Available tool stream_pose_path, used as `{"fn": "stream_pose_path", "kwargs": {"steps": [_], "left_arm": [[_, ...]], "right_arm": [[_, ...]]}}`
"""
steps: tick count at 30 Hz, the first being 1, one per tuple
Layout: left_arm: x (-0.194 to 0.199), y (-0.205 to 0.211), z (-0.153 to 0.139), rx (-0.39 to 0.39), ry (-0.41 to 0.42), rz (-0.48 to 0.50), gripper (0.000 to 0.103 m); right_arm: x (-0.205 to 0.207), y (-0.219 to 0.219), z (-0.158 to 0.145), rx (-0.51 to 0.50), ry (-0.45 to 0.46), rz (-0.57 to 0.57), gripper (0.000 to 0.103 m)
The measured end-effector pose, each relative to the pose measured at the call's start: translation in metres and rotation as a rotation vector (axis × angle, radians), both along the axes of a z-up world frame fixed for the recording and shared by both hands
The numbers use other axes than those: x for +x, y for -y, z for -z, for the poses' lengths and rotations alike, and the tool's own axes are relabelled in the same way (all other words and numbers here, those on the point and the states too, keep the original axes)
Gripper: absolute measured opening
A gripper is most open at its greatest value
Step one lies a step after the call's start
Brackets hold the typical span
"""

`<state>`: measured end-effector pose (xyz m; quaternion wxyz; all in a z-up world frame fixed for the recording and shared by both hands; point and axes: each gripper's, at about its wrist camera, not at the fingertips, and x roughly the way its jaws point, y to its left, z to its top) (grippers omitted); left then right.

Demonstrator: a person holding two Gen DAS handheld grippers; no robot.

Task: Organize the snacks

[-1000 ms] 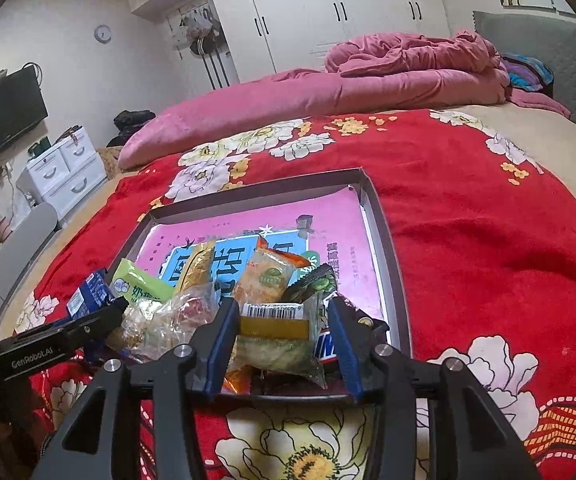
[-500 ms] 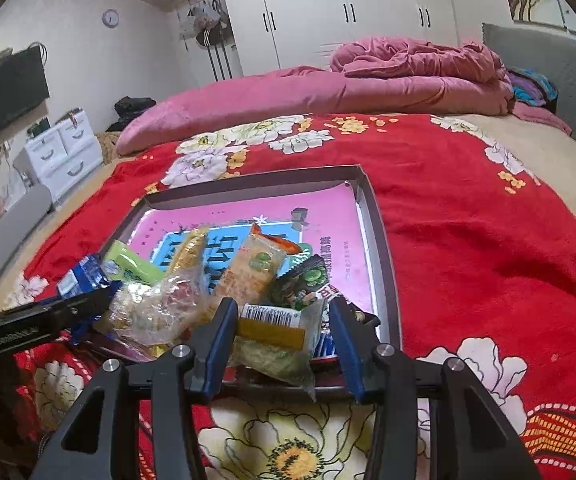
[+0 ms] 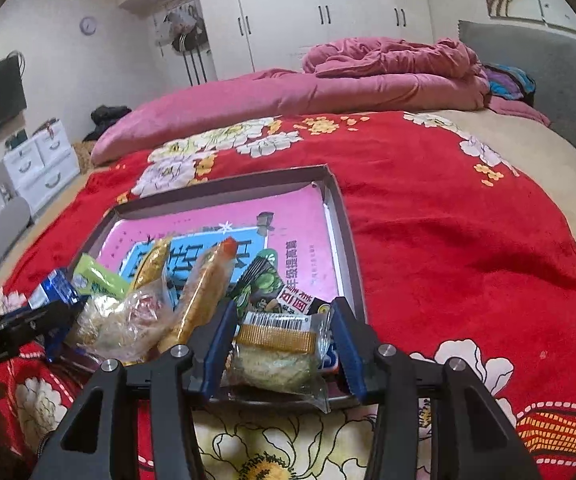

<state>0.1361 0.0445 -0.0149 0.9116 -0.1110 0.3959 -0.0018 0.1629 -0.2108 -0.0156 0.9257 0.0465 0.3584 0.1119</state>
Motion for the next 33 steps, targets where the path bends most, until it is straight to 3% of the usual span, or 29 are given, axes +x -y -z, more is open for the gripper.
{"fn": "stream_pose_path", "kwargs": {"steps": [6, 12, 18, 29, 33], "left_arm": [[-0.006, 0.000, -0.007, 0.003, 0.029, -0.005, 0.079], [-0.015, -0.005, -0.017, -0.005, 0.075, -0.023, 0.080], [-0.026, -0.009, -0.024, -0.002, 0.101, -0.039, 0.081], [-0.039, -0.005, -0.030, 0.021, 0.119, -0.039, 0.082], [-0.046, -0.004, -0.032, 0.029, 0.115, -0.041, 0.082]], "right_arm": [[-0.004, 0.009, -0.009, 0.029, 0.040, 0.036, 0.065], [-0.017, 0.028, -0.028, 0.072, 0.133, 0.096, 0.073], [-0.041, 0.034, -0.054, 0.077, 0.235, 0.087, 0.087], [-0.067, 0.017, -0.071, 0.009, 0.308, 0.038, 0.092], [-0.074, 0.010, -0.070, 0.011, 0.291, 0.011, 0.094]]}}
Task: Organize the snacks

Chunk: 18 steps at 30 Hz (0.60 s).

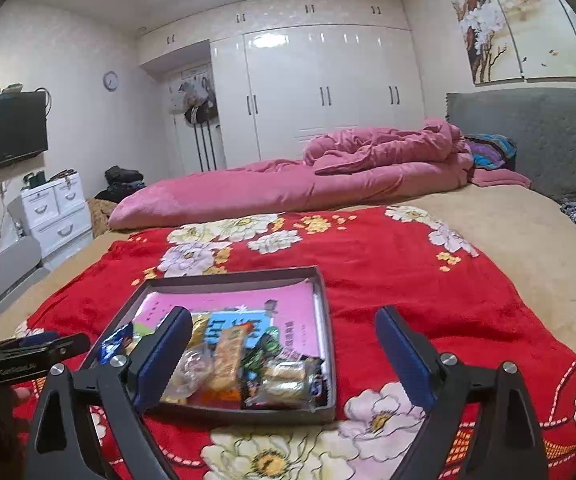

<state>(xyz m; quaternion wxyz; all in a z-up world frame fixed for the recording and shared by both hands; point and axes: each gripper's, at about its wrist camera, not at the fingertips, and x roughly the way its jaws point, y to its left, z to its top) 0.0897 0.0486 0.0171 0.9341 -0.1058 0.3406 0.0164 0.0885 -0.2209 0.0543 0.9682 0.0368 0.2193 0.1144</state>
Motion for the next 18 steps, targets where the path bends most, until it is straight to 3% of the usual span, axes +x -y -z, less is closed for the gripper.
{"fn": "stream_pose_path", "kwargs": {"steps": [11, 18], "left_arm": [[-0.031, 0.004, 0.013, -0.028, -0.123, -0.005, 0.082], [-0.040, 0.016, 0.017, 0.000, -0.146, 0.011, 0.082]], "right_arm": [[-0.022, -0.011, 0.031, 0.008, -0.229, -0.015, 0.094], [-0.033, -0.021, 0.033, -0.042, -0.218, -0.032, 0.095]]}}
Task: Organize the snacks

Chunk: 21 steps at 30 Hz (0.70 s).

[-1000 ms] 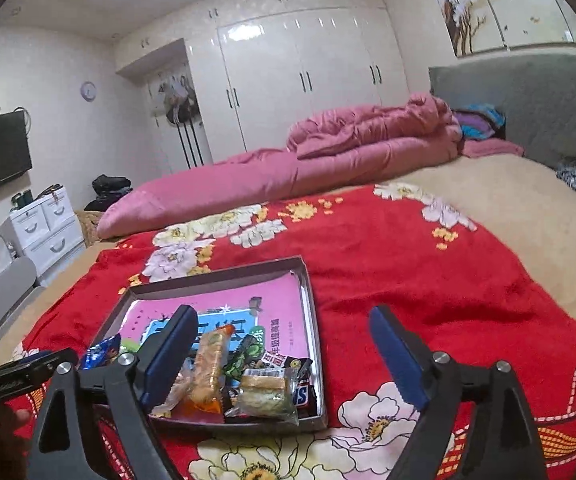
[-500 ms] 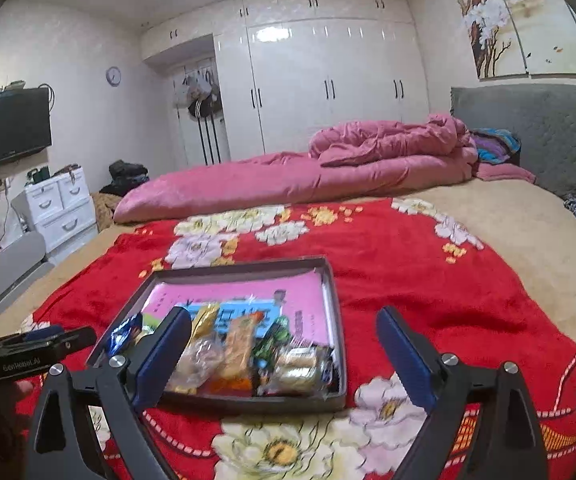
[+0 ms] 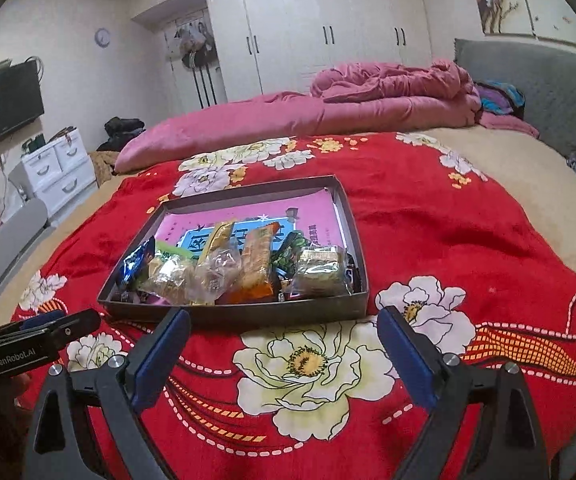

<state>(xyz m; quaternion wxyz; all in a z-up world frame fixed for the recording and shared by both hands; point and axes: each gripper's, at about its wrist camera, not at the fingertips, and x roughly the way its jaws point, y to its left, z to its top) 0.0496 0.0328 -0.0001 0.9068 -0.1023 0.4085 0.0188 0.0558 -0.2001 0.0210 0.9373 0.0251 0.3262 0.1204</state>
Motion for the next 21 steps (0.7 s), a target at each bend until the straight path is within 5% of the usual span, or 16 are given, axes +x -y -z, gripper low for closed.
{"fn": "stream_pose_path", "kwargs": {"steps": [21], "left_arm": [[0.001, 0.008, 0.002, 0.027, 0.007, 0.028, 0.082]], "right_arm": [[0.005, -0.007, 0.012, -0.012, -0.046, -0.032, 0.098]]}}
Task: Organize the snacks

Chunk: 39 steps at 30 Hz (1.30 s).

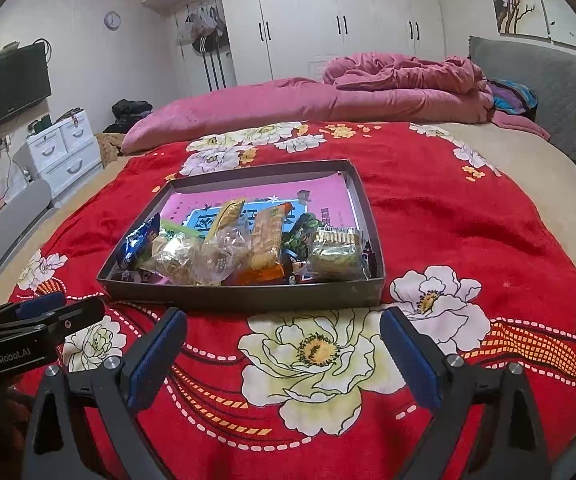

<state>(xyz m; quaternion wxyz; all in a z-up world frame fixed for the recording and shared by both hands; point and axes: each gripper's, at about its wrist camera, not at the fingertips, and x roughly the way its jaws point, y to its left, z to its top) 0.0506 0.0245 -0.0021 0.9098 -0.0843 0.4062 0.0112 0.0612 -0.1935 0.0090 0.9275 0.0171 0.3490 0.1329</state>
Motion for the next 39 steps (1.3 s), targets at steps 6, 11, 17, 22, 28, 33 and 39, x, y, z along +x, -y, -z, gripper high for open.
{"fn": "stream_pose_path", "kwargs": {"steps": [6, 11, 17, 22, 28, 33, 39], "left_arm": [[0.0001, 0.0004, -0.0011, 0.003, 0.002, -0.001, 0.082], [0.0001, -0.0002, -0.0015, 0.003, 0.001, -0.003, 0.082], [0.0008, 0.0007, -0.0029, 0.019, 0.002, 0.001, 0.082], [0.0006, 0.0011, -0.0038, 0.029, 0.005, -0.001, 0.082], [-0.0001, 0.0017, -0.0045, 0.041, 0.010, -0.004, 0.082], [-0.0006, 0.0024, -0.0049, 0.068, 0.016, -0.010, 0.082], [0.0008, -0.0025, -0.0049, 0.070, 0.016, -0.025, 0.082]], "right_arm": [[-0.0007, -0.0005, -0.0004, 0.000, 0.005, -0.002, 0.098], [-0.0004, 0.0005, -0.0003, 0.005, 0.006, -0.001, 0.098], [-0.0011, 0.0018, -0.0006, 0.008, 0.004, 0.000, 0.098], [-0.0006, 0.0028, -0.0012, 0.008, 0.003, 0.004, 0.098], [-0.0007, 0.0029, -0.0013, 0.008, 0.003, 0.004, 0.098], [-0.0002, 0.0032, -0.0017, 0.007, 0.003, 0.005, 0.098], [0.0001, 0.0048, -0.0025, 0.004, 0.003, 0.009, 0.098]]}}
